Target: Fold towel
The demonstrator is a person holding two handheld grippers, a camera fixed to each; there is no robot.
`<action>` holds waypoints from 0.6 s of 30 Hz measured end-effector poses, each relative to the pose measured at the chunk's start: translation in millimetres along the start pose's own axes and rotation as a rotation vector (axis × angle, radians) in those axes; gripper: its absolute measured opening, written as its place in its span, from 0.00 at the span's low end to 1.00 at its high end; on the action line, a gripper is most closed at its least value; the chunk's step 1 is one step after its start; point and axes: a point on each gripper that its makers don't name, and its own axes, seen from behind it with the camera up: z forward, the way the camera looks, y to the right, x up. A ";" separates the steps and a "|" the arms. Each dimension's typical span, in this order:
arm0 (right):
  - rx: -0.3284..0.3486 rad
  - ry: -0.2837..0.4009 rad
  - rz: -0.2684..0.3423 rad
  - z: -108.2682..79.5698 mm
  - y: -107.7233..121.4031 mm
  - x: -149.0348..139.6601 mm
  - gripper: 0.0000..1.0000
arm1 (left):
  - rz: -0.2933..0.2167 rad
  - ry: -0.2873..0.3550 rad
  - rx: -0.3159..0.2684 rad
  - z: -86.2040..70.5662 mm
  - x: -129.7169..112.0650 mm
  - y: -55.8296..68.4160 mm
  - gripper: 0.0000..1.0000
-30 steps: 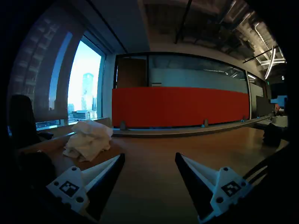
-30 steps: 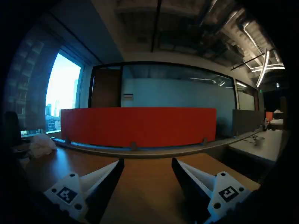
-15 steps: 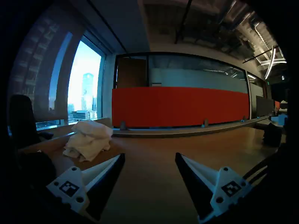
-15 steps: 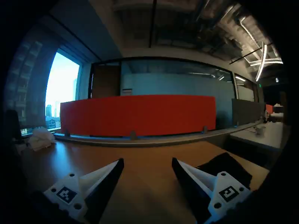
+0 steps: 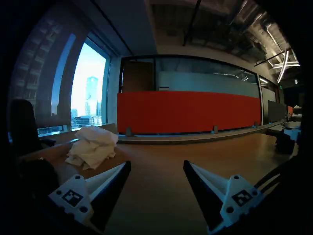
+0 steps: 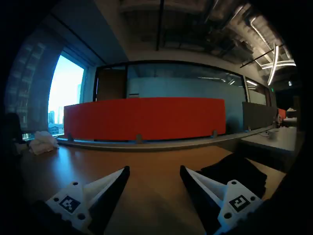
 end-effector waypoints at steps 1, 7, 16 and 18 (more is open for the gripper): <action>0.000 0.000 -0.001 -0.2 0.0 -0.2 0.99 | 0.000 0.000 0.000 0.0 0.0 0.0 1.00; 0.003 -0.003 -0.024 -0.9 -3.0 -3.1 0.99 | 0.000 0.000 0.000 0.1 0.0 -0.1 1.00; 0.001 -0.005 -0.030 -0.5 -4.7 -5.5 0.99 | 0.000 0.000 0.000 0.2 0.3 -0.3 1.00; -0.001 -0.005 -0.030 -0.8 -4.6 -5.7 0.99 | 0.000 0.000 0.000 0.3 0.4 -0.1 0.99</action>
